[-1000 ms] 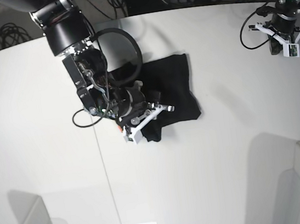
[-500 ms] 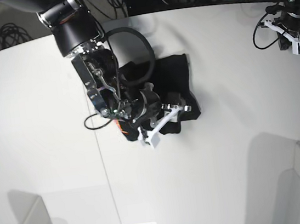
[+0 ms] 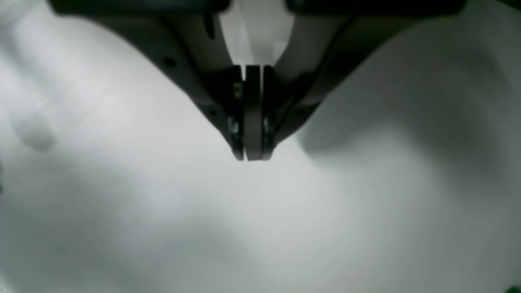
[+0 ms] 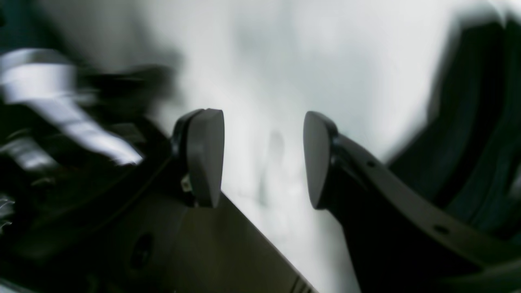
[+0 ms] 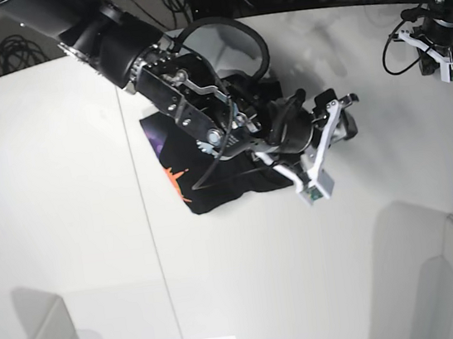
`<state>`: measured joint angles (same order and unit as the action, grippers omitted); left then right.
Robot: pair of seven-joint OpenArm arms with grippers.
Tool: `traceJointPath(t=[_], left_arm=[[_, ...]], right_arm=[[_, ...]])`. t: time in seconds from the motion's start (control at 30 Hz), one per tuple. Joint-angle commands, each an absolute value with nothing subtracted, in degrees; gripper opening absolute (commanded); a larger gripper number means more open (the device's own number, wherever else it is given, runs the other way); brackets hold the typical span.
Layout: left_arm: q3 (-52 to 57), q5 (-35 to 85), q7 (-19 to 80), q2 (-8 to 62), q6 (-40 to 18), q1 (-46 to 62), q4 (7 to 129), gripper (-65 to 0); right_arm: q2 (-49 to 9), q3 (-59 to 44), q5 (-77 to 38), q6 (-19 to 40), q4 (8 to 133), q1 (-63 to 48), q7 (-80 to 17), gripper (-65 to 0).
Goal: Fold the T-shirt properly
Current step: 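Fold the bundle over with the right gripper and release it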
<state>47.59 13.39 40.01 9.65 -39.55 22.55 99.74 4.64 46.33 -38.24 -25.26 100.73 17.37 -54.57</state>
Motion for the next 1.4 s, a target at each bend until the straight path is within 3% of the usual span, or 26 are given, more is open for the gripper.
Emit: traceJointPath(t=[0.0,0.1,0.2,0.23,0.37,0.57,0.87,1.1,1.37], left_arm=[[48.0,13.9,38.8,10.5,-40.0,22.5,100.4,-65.0],[48.0,13.9,38.7,10.5,-40.0,22.5,99.4,-65.0],[48.0,13.9,38.7,10.4,-40.0,22.5,98.9,-65.0],[47.8,13.9,38.7,10.4,-40.0,22.5,98.9,-65.0],[47.1,13.9,38.7,10.2,-40.0,21.6,99.3,-65.0],[43.9,13.8,38.8,8.8,-40.0,20.7,99.0,-65.0],[43.4,13.8,38.8,7.1,-40.0,21.1,99.5,-65.0],[40.0,13.5,38.8,5.4,-40.0,21.1,100.8,-65.0],[36.3,13.8,38.9,5.4,-40.0,21.1,102.6,-65.0]], right_arm=[[2.9,44.6,-36.7,-25.7,103.2,18.1,-53.7,-35.3],[-1.6,39.7,-33.1,-25.7,106.9,14.4,-53.4,-41.7],[-4.3,33.4,-29.1,-25.5,108.4,9.4,-53.3,-63.0],[-4.8,32.0,-28.4,-25.5,108.3,8.5,-53.2,-65.0],[-5.1,28.7,-24.4,-25.5,107.8,6.0,-51.6,-65.0],[-4.7,33.2,-23.3,-25.5,103.4,8.7,-51.2,-65.0],[1.3,34.9,-23.4,-25.4,87.1,17.0,-47.3,-65.0],[6.7,43.9,-23.7,-25.4,75.2,21.8,-41.5,-65.0],[7.0,49.2,-23.8,-25.3,79.5,23.8,-38.7,-65.0]])
